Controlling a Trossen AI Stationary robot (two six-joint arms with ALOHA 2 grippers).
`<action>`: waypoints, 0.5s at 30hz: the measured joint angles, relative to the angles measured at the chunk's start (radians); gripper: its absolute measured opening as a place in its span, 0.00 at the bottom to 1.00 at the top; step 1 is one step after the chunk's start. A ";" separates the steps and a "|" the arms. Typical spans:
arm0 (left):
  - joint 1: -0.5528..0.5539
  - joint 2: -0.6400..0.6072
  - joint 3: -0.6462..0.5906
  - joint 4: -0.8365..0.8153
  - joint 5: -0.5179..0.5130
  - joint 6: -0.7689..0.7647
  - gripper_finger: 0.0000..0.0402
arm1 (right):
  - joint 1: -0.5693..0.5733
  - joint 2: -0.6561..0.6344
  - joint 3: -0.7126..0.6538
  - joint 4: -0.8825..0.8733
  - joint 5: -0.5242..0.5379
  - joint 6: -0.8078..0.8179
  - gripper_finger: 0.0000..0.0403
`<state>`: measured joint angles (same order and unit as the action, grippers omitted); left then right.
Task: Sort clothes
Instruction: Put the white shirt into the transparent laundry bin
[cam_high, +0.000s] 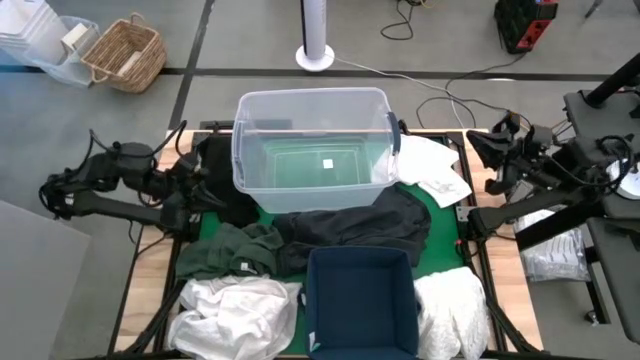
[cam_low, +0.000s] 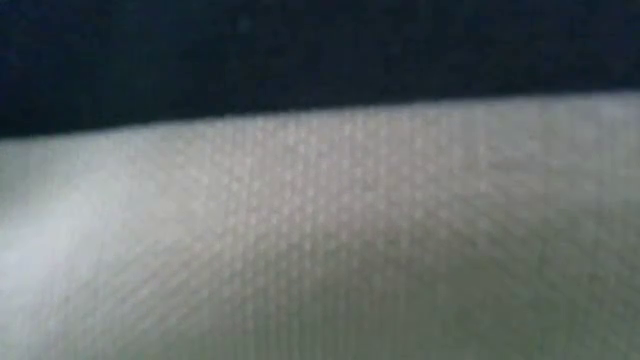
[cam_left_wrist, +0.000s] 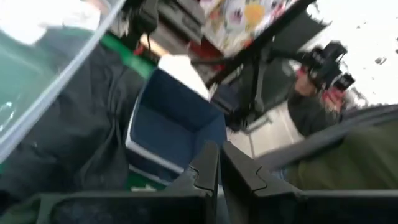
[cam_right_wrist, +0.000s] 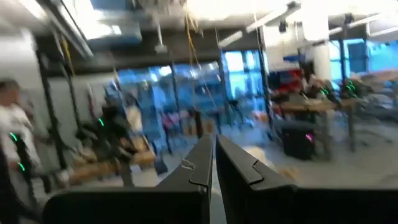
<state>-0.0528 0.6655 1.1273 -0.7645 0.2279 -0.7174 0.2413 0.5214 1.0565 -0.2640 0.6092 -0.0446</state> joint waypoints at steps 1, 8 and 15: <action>-0.017 0.017 0.024 -0.026 0.000 0.000 0.00 | 0.000 0.030 0.044 -0.055 0.018 0.007 0.03; -0.244 0.155 0.089 -0.091 -0.011 -0.005 0.00 | 0.000 0.180 0.305 -0.371 0.047 0.055 0.03; -0.523 0.256 0.096 -0.175 -0.205 -0.151 0.00 | 0.000 0.214 0.412 -0.447 0.046 0.064 0.03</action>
<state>-0.5755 0.9217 1.2238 -0.9397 0.0225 -0.8683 0.2413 0.7357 1.4682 -0.7108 0.6556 0.0198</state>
